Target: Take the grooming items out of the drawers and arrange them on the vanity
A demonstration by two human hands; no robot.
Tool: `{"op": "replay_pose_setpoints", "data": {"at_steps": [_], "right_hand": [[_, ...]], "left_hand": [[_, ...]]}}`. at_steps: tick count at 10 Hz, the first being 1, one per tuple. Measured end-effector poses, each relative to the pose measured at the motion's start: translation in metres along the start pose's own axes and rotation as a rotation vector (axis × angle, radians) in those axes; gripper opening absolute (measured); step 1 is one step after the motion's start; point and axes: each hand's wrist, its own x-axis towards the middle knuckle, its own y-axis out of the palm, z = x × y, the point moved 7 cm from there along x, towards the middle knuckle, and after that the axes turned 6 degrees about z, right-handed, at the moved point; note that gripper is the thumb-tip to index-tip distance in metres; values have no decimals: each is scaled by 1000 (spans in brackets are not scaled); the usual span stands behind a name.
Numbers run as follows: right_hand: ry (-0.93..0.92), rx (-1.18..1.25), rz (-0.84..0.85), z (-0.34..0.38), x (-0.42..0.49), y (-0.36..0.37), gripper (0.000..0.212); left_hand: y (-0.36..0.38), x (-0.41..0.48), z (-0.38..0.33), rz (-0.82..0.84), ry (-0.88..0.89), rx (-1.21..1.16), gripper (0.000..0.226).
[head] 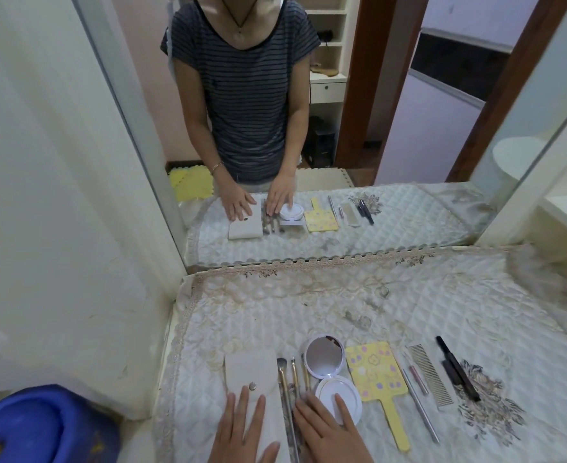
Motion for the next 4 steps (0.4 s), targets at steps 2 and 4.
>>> {"op": "replay_pose_setpoints", "data": {"at_steps": [2,4], "right_hand": [[20,109,57,-5,4,-8,42],[57,250,-26,-41,0,-21,41]], "left_hand": [[-8,1,-3,-20,-27,-34,56],[-16,8,-3,-76,21,-63,50]]}}
